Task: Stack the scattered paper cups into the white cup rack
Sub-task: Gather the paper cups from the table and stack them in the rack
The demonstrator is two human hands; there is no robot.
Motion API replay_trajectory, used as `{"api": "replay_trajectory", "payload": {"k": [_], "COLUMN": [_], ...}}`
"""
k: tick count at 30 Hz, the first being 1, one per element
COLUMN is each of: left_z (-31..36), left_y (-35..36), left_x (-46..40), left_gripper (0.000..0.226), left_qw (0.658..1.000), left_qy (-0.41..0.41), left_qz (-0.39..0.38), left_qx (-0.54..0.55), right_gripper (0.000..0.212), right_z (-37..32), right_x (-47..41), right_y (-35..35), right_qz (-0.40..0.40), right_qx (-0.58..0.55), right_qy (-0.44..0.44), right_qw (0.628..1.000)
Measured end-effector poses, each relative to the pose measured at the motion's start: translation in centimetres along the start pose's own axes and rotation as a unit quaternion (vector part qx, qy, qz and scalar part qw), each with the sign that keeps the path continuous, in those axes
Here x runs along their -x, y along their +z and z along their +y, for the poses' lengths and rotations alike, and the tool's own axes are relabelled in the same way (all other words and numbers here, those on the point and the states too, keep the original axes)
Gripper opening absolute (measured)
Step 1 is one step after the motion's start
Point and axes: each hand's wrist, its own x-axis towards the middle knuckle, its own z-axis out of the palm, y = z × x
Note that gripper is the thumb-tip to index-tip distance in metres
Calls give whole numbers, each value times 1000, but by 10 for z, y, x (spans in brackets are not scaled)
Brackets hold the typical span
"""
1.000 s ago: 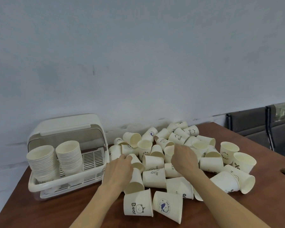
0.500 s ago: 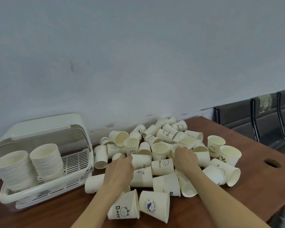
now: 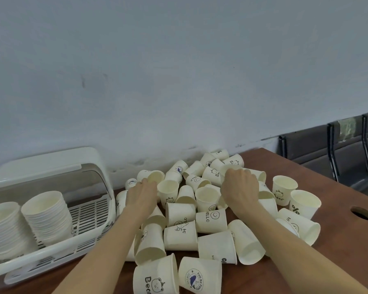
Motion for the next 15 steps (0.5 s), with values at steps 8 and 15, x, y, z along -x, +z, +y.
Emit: {"api": "replay_trajectory", "payload": {"k": [8,15], "left_z": [-3,-12], "left_y": [24,14], "left_x": [-23,-20], "left_gripper": [33,23], "left_qw": [997,997], "left_qy": [-22,-15], "left_qz": [-35,4], "left_qx": [-72,-82], "right_gripper": [14,13], "right_z": [-26,-49], "right_x": [-6,4], "right_y": [0,4], "right_qz": [58,41], "right_qx": [-39,-22], "right_qy": [-48,-68], "right_qw": [996,997]}}
